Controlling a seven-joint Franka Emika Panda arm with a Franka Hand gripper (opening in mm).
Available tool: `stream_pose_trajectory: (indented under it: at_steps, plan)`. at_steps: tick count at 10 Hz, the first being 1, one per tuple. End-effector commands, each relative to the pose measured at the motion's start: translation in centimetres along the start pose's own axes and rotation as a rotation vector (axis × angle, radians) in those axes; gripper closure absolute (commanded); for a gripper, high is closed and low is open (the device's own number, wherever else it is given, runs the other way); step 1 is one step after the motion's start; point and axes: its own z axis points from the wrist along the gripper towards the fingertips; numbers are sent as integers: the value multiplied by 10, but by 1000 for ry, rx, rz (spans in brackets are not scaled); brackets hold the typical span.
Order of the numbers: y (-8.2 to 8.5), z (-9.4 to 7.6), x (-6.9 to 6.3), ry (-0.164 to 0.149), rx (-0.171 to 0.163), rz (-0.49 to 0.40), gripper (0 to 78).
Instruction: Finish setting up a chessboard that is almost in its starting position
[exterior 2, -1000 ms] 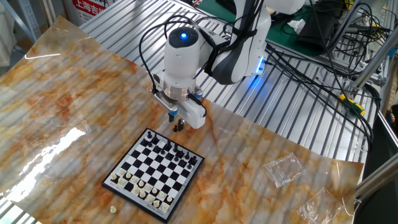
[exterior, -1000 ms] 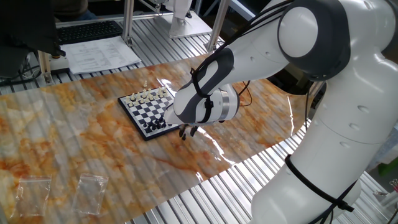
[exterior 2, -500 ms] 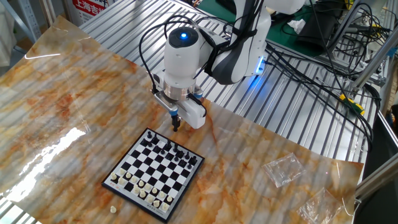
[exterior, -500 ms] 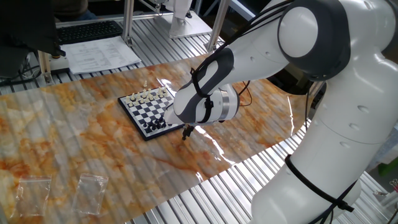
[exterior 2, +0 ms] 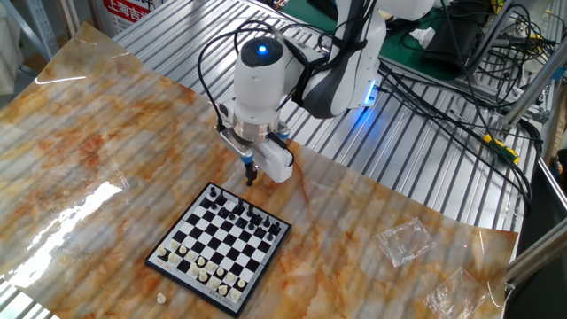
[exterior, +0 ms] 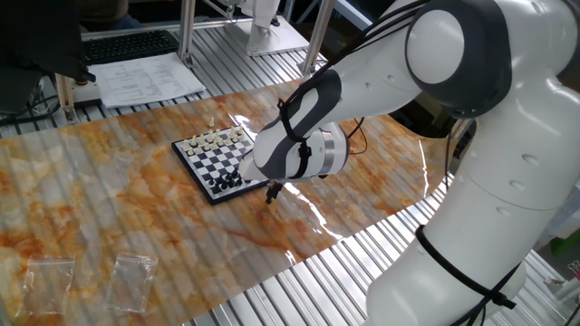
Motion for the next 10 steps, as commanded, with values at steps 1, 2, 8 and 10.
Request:
stream_pose_trajectory:
  at_steps: [1, 2, 8, 10]
  plan:
    - [0, -3, -1, -3, 6, 27, 761]
    - [1, -5, -2, -4, 9, 64, 761]
    - [4, -27, -13, -6, 10, 311, 761]
    - [7, -31, -19, -7, 11, 378, 761]
